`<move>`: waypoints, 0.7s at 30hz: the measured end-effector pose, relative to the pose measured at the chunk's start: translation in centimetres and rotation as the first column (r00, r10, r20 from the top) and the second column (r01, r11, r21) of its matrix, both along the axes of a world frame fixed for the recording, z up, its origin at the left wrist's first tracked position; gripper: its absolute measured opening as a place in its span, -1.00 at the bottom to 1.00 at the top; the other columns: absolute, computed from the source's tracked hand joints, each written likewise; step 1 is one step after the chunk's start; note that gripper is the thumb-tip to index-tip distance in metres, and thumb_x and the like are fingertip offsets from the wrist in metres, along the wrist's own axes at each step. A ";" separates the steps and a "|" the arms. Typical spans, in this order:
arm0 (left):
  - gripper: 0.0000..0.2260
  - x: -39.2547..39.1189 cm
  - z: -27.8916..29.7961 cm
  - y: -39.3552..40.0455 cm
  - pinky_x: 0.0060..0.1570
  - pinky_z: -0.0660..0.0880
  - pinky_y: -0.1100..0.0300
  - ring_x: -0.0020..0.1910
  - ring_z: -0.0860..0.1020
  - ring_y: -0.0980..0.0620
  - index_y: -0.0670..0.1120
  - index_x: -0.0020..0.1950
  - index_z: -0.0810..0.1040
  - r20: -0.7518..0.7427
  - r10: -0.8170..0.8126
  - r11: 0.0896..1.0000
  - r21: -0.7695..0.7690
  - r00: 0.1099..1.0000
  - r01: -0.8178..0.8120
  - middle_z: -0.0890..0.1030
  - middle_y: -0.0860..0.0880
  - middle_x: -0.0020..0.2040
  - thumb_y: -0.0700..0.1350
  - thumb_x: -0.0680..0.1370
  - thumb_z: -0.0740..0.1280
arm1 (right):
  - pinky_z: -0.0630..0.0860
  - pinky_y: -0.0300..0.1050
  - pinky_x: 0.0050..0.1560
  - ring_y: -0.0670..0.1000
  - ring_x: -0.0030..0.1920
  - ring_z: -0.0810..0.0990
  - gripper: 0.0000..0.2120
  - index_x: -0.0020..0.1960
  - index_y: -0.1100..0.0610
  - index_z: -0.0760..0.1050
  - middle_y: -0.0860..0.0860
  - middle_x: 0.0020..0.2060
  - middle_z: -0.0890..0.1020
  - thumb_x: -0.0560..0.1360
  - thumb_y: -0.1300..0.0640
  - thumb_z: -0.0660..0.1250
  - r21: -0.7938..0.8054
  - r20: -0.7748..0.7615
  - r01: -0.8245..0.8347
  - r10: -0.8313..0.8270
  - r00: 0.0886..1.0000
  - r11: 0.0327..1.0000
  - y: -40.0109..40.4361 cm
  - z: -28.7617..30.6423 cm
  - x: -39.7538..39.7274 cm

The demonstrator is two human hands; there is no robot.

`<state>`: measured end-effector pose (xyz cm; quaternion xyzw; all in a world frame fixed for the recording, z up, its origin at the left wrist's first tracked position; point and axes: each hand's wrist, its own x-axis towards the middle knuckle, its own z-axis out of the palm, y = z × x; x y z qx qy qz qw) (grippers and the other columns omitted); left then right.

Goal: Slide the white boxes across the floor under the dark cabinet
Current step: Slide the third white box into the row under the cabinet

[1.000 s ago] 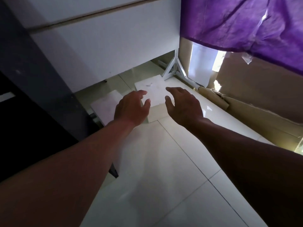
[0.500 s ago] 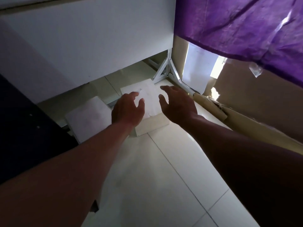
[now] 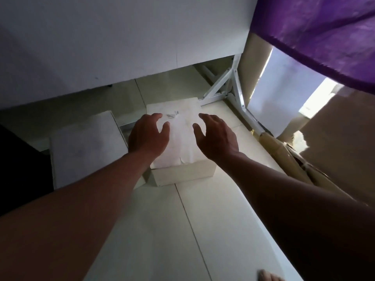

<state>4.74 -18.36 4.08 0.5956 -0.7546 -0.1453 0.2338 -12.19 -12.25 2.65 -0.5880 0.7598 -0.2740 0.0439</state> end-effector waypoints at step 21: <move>-0.11 -1.4 -10.9 -7.0 0.30 0.40 0.02 0.34 0.44 -0.15 0.04 0.53 0.13 -0.139 0.307 0.905 0.349 0.941 -0.244 0.45 -0.02 0.42 0.41 0.34 0.33 | 0.52 0.16 0.12 0.24 0.13 0.55 -0.08 0.57 0.00 -0.07 0.18 0.25 0.53 0.43 -0.48 0.14 0.311 0.309 0.034 -0.135 0.941 0.950 -10.1 -10.4 -4.3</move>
